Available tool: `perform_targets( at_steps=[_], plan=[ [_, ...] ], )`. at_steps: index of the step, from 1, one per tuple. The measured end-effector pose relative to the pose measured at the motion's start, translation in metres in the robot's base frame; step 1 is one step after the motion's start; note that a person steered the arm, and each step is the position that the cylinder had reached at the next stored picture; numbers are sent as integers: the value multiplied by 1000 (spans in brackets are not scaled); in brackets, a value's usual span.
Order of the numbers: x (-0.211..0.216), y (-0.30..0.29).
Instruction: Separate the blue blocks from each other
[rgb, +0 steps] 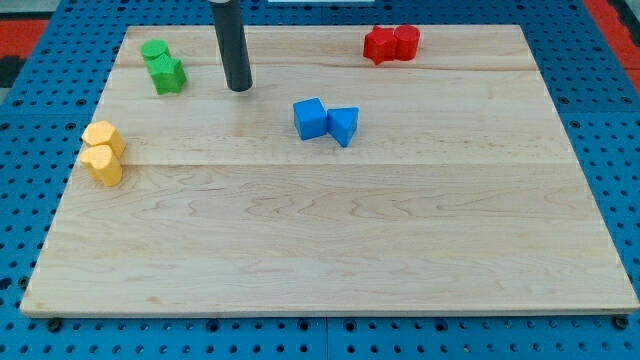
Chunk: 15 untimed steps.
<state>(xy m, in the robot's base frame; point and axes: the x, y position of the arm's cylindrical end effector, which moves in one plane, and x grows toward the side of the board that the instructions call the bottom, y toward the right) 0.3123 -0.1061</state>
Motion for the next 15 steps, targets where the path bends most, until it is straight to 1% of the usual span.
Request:
perform_targets(
  at_steps=[1,2,3,4,5,6,7,8,9,10,11,12,13,14,15],
  plan=[
    [-9,0],
    [5,-4],
    [5,73],
    [5,97],
    [5,97],
    [12,120],
    [12,187],
    [0,258],
    [-35,290],
    [-94,290],
    [-121,290],
    [-117,286],
    [-90,265],
    [-68,238],
    [-64,198]
  ],
)
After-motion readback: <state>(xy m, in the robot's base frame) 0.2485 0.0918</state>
